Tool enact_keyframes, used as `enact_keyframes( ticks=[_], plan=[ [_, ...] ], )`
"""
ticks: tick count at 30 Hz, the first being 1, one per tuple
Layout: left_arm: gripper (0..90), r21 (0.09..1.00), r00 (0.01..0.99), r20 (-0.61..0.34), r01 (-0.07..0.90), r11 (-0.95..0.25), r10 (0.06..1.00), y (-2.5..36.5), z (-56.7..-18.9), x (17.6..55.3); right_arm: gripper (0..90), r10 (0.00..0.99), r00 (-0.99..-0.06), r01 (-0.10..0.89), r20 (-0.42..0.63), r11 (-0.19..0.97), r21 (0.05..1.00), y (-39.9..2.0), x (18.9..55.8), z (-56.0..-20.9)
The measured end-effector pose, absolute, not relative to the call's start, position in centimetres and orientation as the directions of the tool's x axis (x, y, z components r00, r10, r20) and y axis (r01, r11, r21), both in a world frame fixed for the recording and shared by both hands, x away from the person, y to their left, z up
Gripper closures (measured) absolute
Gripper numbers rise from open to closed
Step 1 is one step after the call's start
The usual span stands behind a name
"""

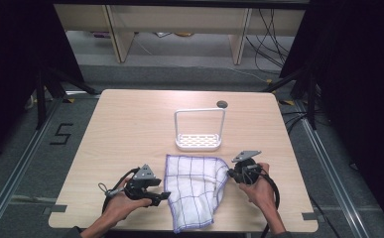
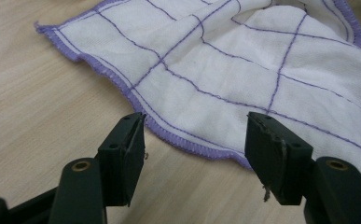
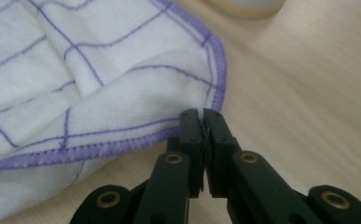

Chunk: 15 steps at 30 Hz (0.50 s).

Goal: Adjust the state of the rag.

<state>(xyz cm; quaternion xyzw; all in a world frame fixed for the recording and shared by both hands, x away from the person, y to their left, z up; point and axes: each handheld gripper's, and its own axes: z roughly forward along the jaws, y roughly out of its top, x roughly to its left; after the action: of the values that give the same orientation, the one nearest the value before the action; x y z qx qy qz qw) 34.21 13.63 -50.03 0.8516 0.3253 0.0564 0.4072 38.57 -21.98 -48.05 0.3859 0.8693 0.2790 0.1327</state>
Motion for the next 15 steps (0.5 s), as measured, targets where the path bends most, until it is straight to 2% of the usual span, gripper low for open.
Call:
enact_keyframes(
  ticks=[4,8,10,11,12,14,15],
  plan=[
    [37.4,0.739,0.773,-0.183,0.516,-0.434,0.607,13.5,-49.9,33.9,88.0,0.754,-0.657,0.59,-0.029,0.538,0.602,-22.8,38.9,-46.3],
    [37.7,0.727,0.792,-0.157,0.497,-0.474,0.59,13.4,-49.8,33.6,87.9,0.772,-0.629,0.575,-0.094,0.543,0.612,-24.3,41.0,-45.2],
    [38.0,0.737,0.78,-0.174,0.508,-0.446,0.601,13.2,-49.9,33.5,87.7,0.789,-0.607,0.592,-0.094,0.528,0.609,-24.4,41.8,-45.3],
    [38.1,0.734,0.78,-0.175,0.51,-0.448,0.6,13.1,-50.0,33.4,86.8,0.787,-0.609,0.584,-0.101,0.531,0.614,-24.4,42.3,-45.6],
    [38.2,0.733,0.787,-0.172,0.504,-0.457,0.593,13.1,-50.0,33.4,82.5,0.796,-0.6,0.607,-0.081,0.519,0.602,-24.2,42.6,-45.9],
    [38.6,0.73,0.799,-0.167,0.494,-0.473,0.578,12.9,-49.9,33.1,74.9,0.803,-0.587,0.619,-0.104,0.527,0.583,-23.8,43.0,-46.7],
    [39.1,0.73,0.799,-0.167,0.494,-0.473,0.578,12.9,-49.9,33.1,74.9,0.803,-0.587,0.619,-0.104,0.527,0.583,-23.8,43.0,-46.7]
  ],
)
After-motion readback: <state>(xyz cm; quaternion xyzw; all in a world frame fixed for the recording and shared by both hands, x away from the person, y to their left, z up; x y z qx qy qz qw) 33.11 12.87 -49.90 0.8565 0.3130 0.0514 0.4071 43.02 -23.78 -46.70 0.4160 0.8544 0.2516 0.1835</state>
